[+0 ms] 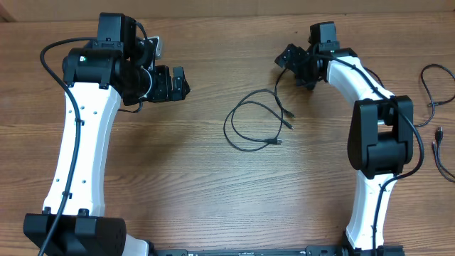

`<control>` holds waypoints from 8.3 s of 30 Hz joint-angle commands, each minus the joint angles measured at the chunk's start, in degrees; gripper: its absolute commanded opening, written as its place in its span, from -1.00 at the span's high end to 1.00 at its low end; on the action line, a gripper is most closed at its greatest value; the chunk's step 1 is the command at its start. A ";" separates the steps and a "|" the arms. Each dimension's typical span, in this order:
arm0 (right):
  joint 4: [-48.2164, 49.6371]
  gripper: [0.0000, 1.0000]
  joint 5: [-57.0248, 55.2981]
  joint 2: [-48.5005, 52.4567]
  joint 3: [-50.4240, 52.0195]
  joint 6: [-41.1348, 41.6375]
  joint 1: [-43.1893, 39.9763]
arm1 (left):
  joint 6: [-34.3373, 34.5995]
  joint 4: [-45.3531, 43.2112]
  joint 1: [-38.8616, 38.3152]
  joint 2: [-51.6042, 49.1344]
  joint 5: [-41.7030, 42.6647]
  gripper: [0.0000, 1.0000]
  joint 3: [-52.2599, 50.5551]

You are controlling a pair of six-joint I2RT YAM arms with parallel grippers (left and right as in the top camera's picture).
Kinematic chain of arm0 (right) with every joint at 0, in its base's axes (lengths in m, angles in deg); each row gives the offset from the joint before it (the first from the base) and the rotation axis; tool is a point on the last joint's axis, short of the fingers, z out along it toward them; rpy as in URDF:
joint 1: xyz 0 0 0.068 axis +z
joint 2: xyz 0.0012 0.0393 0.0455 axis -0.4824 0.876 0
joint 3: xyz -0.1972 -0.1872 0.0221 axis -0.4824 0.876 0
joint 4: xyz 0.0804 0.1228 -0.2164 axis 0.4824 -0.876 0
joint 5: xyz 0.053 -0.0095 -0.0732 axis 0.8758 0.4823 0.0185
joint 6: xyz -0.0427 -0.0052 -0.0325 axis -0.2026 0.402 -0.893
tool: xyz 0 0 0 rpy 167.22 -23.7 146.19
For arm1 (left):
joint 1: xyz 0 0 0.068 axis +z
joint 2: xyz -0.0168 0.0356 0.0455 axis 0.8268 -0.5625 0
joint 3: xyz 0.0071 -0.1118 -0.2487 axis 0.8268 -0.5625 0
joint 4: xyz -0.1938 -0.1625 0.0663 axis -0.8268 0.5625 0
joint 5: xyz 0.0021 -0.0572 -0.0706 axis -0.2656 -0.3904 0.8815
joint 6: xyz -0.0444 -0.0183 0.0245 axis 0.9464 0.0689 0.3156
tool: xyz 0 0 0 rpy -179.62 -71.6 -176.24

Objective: Untangle cables

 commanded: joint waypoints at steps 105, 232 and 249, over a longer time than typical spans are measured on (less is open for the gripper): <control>-15.02 -0.66 7.72 -15.26 -5.77 -17.40 -34.58 | -0.72 -0.17 -0.37 0.98 0.44 -0.99 1.20; -19.47 -1.00 -10.91 -45.13 13.07 -31.50 -16.52 | -0.72 -0.17 -0.48 0.98 0.46 -0.99 1.20; -19.47 -1.00 -10.91 -45.13 13.07 -31.50 -16.52 | -1.44 -7.61 -2.93 3.72 -6.38 -0.99 -1.97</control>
